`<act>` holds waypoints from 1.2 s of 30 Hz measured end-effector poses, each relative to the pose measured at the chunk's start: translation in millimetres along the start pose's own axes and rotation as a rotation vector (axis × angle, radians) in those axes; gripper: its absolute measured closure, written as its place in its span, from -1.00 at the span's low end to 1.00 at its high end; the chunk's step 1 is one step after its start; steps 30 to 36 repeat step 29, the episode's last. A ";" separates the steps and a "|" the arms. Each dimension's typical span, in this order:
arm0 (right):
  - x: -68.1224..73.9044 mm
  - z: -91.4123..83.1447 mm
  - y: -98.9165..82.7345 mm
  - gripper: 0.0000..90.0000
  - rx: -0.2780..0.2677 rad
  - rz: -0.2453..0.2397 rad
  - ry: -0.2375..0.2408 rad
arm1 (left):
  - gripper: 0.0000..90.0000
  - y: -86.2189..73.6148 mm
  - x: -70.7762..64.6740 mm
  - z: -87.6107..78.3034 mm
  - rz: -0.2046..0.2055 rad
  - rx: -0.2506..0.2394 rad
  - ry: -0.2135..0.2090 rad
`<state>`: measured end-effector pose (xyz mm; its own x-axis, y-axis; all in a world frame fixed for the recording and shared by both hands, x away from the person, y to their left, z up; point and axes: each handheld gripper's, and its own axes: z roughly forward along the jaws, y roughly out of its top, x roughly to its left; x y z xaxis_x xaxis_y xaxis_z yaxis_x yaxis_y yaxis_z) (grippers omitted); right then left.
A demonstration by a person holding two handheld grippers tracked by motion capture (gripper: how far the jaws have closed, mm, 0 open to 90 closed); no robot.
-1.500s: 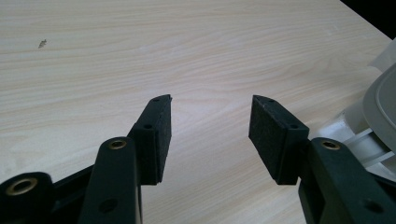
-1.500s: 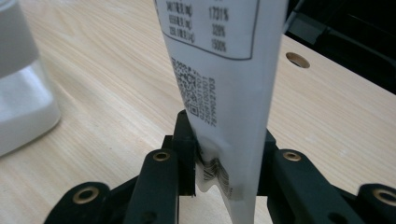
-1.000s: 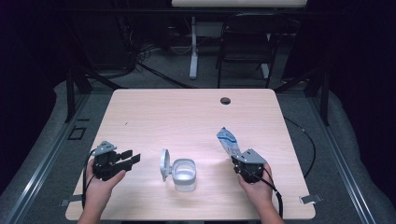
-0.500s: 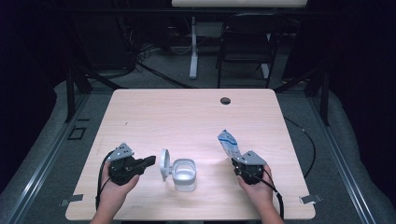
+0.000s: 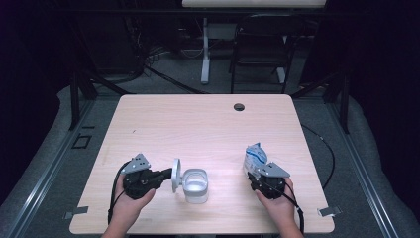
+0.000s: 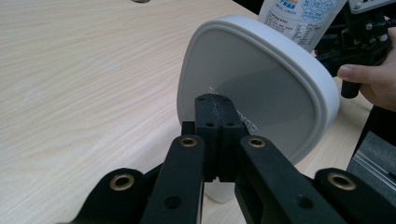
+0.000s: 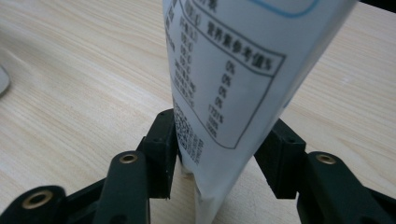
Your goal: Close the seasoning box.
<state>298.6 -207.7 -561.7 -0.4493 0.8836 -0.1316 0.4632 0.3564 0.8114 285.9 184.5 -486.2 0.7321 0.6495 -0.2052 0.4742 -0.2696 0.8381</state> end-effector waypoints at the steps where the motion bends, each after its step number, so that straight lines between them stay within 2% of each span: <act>1: 0.0 0.0 0.0 0.14 0.000 0.000 0.000 | 1.00 0.0 0.0 0.0 0.000 0.000 0.000; 7: 0.7 -3.7 -1.0 0.03 -0.001 -0.008 -0.020 | 1.00 -0.1 -3.8 5.1 0.014 0.007 -0.010; 9: 0.5 -4.2 -1.4 0.01 0.002 -0.008 -0.016 | 1.00 -0.5 -4.7 6.2 0.007 0.008 -0.012; 15: 2.5 -5.0 -2.2 -0.03 0.007 -0.004 -0.021 | 1.00 -0.4 -6.1 7.7 0.023 0.012 -0.016; 19: 4.7 -6.2 -3.0 -0.04 0.001 0.002 -0.015 | 1.00 -0.2 -6.7 7.0 0.020 0.006 -0.018; 25: 6.2 -17.5 -3.4 -0.04 0.002 0.003 -0.010 | 1.00 -0.2 -0.3 1.6 0.004 -0.004 0.001; 29: 6.8 -30.0 -8.8 -0.04 -0.006 0.019 -0.015 | 1.00 -1.6 12.7 -3.5 -0.030 -0.014 0.061; 36: 6.8 -30.0 -8.8 -0.04 -0.006 0.019 -0.015 | 1.00 -1.6 12.7 -3.5 -0.030 -0.014 0.061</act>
